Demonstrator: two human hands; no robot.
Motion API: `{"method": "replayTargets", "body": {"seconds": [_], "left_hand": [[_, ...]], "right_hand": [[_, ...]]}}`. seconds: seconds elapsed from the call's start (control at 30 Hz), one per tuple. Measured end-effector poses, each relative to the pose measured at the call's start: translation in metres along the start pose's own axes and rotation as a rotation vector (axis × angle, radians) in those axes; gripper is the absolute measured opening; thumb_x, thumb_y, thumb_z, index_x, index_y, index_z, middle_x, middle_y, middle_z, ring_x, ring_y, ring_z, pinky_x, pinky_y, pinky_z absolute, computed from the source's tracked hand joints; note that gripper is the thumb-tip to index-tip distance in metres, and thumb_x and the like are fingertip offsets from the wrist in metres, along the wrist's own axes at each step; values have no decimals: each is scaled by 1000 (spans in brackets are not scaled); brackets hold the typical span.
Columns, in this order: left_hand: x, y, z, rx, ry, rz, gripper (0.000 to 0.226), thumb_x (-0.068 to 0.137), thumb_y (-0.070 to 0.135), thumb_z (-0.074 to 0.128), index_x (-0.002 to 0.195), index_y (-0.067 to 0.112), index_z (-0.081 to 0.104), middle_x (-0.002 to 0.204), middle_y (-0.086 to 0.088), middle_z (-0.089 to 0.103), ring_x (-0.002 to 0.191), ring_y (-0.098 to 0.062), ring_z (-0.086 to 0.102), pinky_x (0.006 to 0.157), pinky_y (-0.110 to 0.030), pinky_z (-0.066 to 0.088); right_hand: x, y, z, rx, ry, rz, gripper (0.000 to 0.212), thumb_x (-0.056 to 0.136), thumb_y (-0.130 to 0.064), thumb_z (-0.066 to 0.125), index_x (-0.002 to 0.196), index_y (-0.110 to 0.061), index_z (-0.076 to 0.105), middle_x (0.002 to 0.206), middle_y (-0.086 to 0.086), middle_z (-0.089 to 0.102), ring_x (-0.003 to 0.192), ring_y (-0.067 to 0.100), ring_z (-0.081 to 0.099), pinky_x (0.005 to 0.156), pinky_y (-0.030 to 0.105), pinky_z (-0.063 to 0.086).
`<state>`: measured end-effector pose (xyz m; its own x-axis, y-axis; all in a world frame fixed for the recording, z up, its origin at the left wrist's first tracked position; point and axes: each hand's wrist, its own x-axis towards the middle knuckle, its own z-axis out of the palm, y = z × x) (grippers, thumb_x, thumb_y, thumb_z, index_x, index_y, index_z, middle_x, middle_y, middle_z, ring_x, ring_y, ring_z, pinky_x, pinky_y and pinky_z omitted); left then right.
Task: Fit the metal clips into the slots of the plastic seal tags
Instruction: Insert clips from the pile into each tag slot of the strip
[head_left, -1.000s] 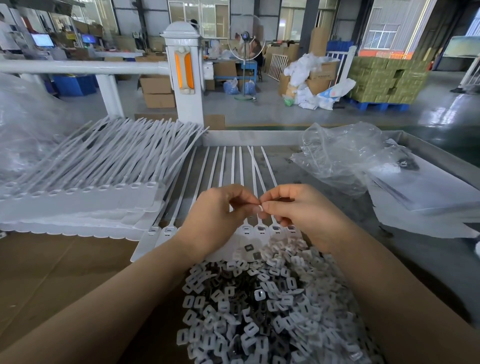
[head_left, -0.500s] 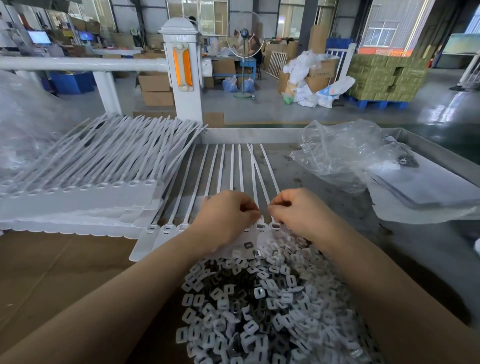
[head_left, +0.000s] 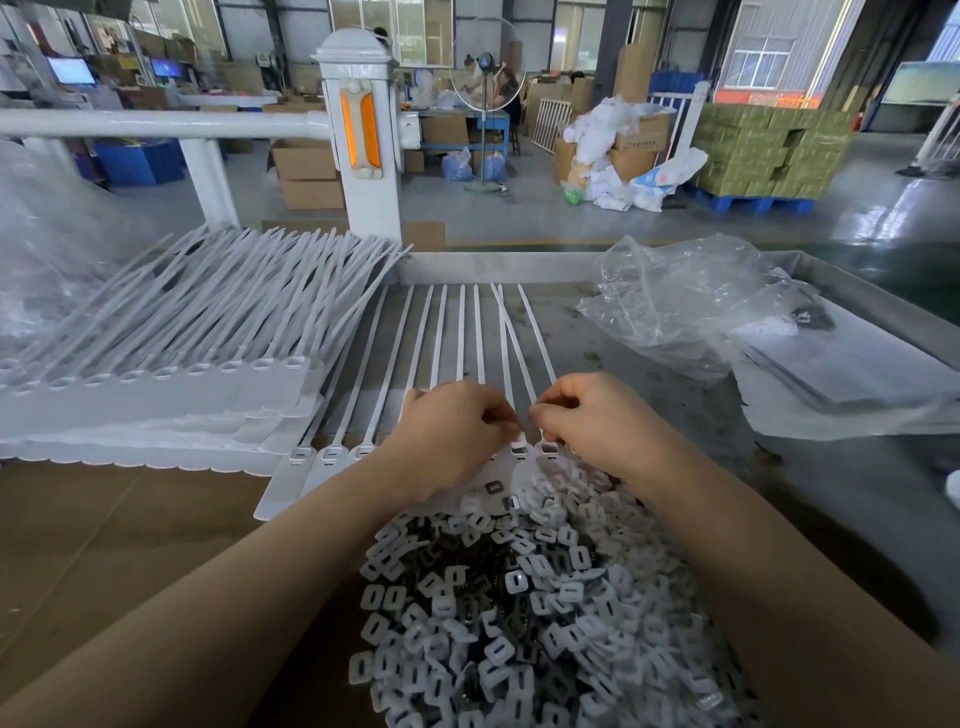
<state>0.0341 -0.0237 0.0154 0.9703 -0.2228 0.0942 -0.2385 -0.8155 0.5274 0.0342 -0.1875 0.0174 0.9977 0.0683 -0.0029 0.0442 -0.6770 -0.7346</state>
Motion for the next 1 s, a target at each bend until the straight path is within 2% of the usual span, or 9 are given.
{"method": "replayTargets", "body": {"seconds": [0.17, 0.3, 0.4, 0.53, 0.63, 0.77, 1.0], "left_hand": [[0, 2, -1, -4, -6, -27, 11, 92, 37, 61, 84, 32, 68, 81, 11, 69, 88, -7, 60, 105, -41, 35], [-2, 4, -3, -43, 12, -43, 14, 85, 40, 68, 72, 35, 67, 72, 15, 66, 77, 2, 58, 98, -44, 47], [-4, 5, -2, -86, 14, -34, 11, 85, 39, 69, 75, 35, 69, 73, 15, 68, 77, 0, 61, 95, -42, 49], [-5, 6, -3, -49, 13, -5, 14, 88, 36, 66, 74, 37, 65, 74, 17, 67, 80, 0, 60, 99, -43, 47], [-4, 5, -1, -9, 3, 0, 11, 95, 36, 58, 87, 33, 66, 82, 15, 66, 89, -7, 60, 103, -45, 42], [-2, 3, 2, -36, -16, -61, 19, 96, 37, 57, 97, 24, 71, 88, 9, 69, 93, -12, 61, 103, -45, 42], [0, 1, 4, -29, 40, -60, 16, 89, 40, 63, 82, 29, 72, 74, 12, 68, 81, 1, 57, 106, -46, 39]], "right_hand": [[0, 0, 0, 6, 1, -6, 9, 93, -33, 60, 86, -30, 65, 75, -3, 72, 57, 10, 59, 53, 26, 47], [0, 1, 1, 3, 2, -5, 9, 93, -33, 61, 88, -29, 66, 76, -3, 72, 59, 10, 60, 57, 28, 48], [1, 1, 0, 3, 2, -5, 9, 93, -33, 61, 85, -30, 64, 76, -3, 72, 62, 10, 62, 59, 29, 51], [0, 1, 0, 5, 2, -9, 9, 93, -33, 61, 86, -29, 64, 77, -2, 72, 64, 13, 63, 61, 30, 52], [0, 0, 0, -11, 5, -4, 9, 94, -35, 61, 86, -31, 64, 76, -4, 72, 70, 16, 68, 61, 30, 52], [0, 0, 0, -4, 1, 7, 9, 94, -34, 61, 86, -31, 63, 77, -5, 72, 62, 10, 62, 56, 26, 49], [1, -1, 0, -20, 3, 4, 9, 94, -33, 60, 94, -27, 66, 78, -5, 71, 49, 3, 53, 49, 22, 41]]}}
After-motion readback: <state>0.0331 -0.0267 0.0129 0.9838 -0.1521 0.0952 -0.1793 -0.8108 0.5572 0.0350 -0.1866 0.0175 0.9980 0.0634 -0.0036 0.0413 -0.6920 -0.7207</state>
